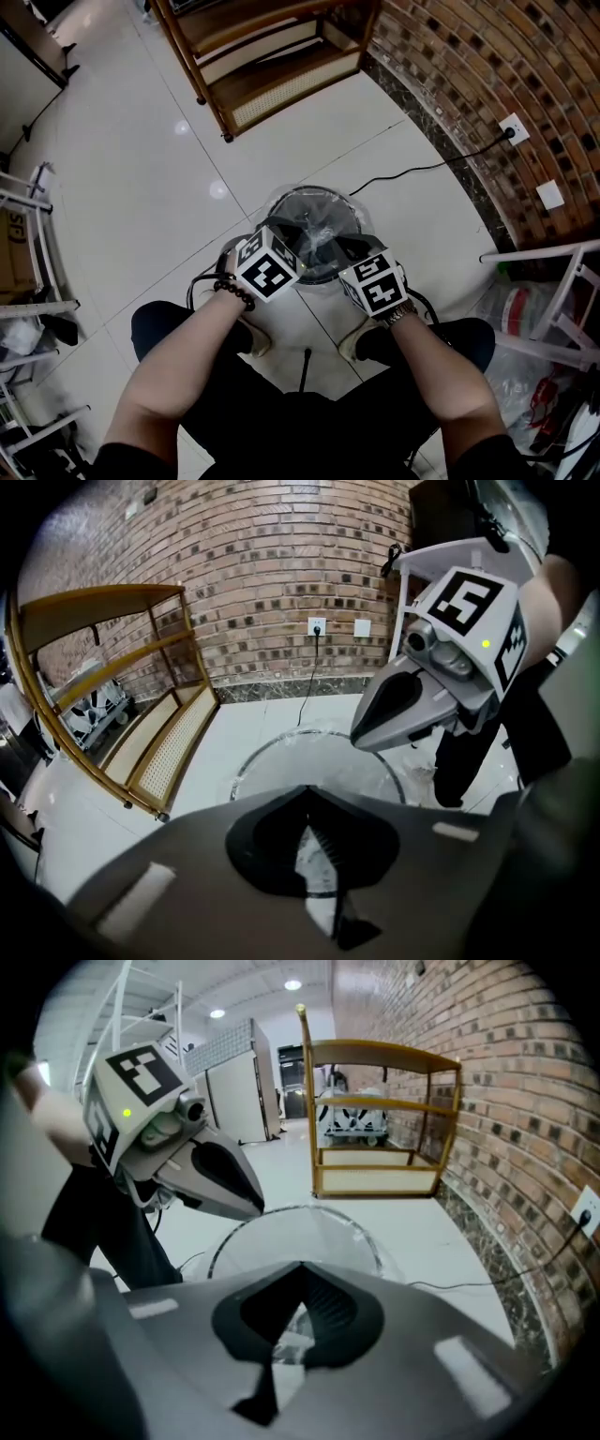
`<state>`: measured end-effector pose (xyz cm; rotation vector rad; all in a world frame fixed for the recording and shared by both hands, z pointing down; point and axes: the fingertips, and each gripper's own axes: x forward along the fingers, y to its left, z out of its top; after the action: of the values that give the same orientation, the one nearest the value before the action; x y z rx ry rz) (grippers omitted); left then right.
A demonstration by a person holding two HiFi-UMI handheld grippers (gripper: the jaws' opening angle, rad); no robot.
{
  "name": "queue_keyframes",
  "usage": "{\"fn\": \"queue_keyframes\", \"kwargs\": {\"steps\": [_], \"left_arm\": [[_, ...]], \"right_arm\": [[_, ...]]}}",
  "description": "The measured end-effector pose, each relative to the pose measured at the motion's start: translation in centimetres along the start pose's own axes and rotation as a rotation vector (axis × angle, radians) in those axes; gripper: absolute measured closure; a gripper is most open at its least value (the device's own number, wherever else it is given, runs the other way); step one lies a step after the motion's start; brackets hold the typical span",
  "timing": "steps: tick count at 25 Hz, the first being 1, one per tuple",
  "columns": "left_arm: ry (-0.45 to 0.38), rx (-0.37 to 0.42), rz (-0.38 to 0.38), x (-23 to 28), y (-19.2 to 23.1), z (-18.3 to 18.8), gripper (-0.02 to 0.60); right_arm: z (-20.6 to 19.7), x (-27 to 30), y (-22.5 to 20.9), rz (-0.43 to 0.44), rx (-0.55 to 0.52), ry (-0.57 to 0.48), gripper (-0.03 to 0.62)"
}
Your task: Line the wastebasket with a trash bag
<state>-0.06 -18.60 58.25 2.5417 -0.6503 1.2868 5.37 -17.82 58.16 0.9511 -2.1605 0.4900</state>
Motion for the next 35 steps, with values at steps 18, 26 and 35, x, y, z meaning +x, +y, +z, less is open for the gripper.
{"fn": "queue_keyframes", "kwargs": {"steps": [18,26,35], "left_arm": [[-0.101,0.038,0.129,-4.4,-2.2,-0.7,0.579],[-0.138,0.065,0.179,-5.9,-2.4,0.1,0.580],[-0.145,0.095,0.182,-5.6,-2.8,0.5,0.580]], "right_arm": [[1.4,-2.8,2.2,-0.096,0.108,-0.144,0.591],[2.3,-3.4,2.8,-0.114,0.118,-0.167,0.592],[2.5,-4.1,2.8,-0.126,0.124,-0.184,0.592]]}}
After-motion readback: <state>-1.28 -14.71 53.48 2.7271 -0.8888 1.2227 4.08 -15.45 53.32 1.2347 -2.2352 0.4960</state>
